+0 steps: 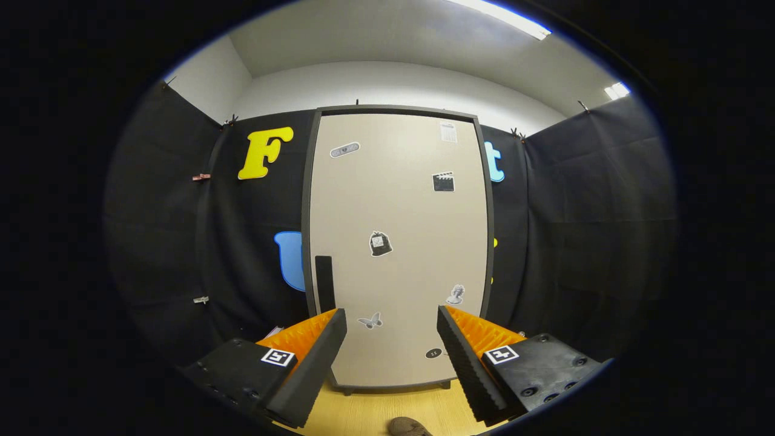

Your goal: Open the shoe cabinet door, grab the shoes and put them into the shoe cabinet, then close the shoe cabinet door.

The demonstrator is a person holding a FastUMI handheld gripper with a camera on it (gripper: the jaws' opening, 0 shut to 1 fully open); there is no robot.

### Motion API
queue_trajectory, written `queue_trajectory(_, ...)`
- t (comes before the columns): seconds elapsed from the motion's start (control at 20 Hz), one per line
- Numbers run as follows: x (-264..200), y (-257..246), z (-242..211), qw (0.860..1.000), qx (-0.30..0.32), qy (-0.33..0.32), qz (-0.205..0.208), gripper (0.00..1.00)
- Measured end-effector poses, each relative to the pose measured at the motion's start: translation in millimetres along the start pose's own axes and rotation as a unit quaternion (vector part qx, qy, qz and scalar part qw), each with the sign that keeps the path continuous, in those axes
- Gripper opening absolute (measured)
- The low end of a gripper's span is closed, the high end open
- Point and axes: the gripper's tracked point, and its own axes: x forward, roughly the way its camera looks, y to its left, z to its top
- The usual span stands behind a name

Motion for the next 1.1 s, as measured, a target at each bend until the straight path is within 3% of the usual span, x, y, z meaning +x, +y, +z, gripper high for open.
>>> queue_trajectory(0.35, 25, 25, -18, 1.0, 0.004, 0.017, 0.012, 0.98)
queue_trajectory(0.75, 92, 88, -39, 0.998, 0.018, 0.038, 0.042, 0.98)
queue_trajectory(1.1, 152, 108, -67, 0.997, 0.027, 0.057, 0.037, 0.98)
